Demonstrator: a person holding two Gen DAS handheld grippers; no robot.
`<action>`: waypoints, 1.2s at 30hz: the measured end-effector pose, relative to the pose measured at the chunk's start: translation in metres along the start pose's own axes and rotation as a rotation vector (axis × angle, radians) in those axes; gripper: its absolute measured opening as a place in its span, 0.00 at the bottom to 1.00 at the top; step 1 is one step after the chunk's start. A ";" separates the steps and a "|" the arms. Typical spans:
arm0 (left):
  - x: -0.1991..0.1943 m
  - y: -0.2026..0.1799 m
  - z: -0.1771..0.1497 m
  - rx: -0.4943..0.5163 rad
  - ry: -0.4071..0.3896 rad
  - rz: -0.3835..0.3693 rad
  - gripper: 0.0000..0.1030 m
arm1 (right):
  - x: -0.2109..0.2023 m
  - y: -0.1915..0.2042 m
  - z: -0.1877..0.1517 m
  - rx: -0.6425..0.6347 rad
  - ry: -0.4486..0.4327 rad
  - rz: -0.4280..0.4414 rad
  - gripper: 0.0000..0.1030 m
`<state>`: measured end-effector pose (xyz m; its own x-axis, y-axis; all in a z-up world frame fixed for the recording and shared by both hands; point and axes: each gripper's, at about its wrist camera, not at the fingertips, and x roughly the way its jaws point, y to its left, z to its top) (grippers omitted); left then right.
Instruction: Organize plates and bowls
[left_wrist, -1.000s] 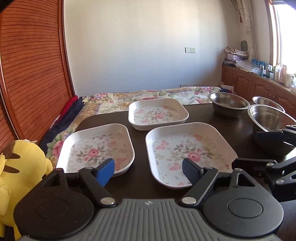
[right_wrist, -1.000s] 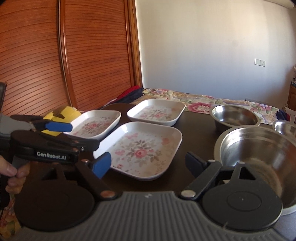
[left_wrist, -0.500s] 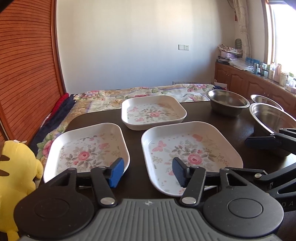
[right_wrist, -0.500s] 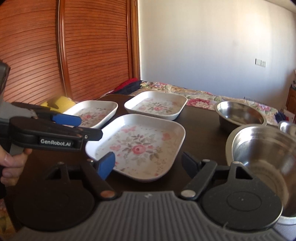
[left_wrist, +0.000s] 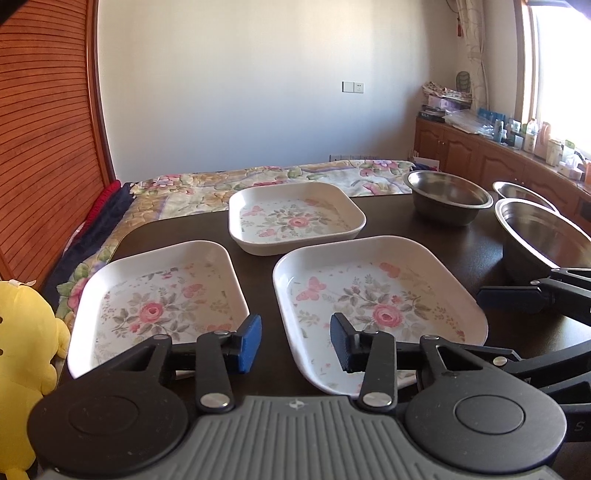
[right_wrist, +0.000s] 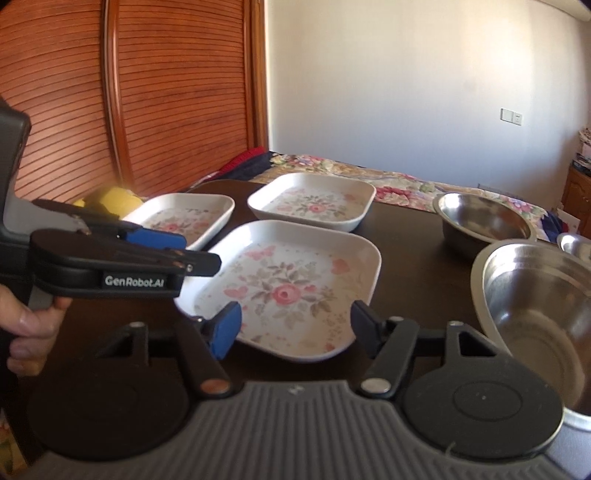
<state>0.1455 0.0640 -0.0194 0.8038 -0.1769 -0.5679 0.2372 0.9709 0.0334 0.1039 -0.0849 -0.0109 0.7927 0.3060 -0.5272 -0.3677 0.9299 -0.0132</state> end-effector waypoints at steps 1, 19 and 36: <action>0.001 0.000 0.000 0.002 0.002 -0.003 0.41 | 0.001 0.000 -0.001 0.000 0.001 -0.010 0.64; 0.010 -0.003 -0.004 0.018 0.039 -0.034 0.39 | 0.012 -0.012 -0.002 0.051 0.034 -0.036 0.64; 0.016 -0.001 -0.005 -0.012 0.053 -0.026 0.24 | 0.029 -0.027 0.004 0.145 0.052 -0.045 0.36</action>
<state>0.1553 0.0606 -0.0325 0.7673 -0.1935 -0.6114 0.2508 0.9680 0.0084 0.1389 -0.0998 -0.0222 0.7789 0.2561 -0.5724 -0.2556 0.9632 0.0831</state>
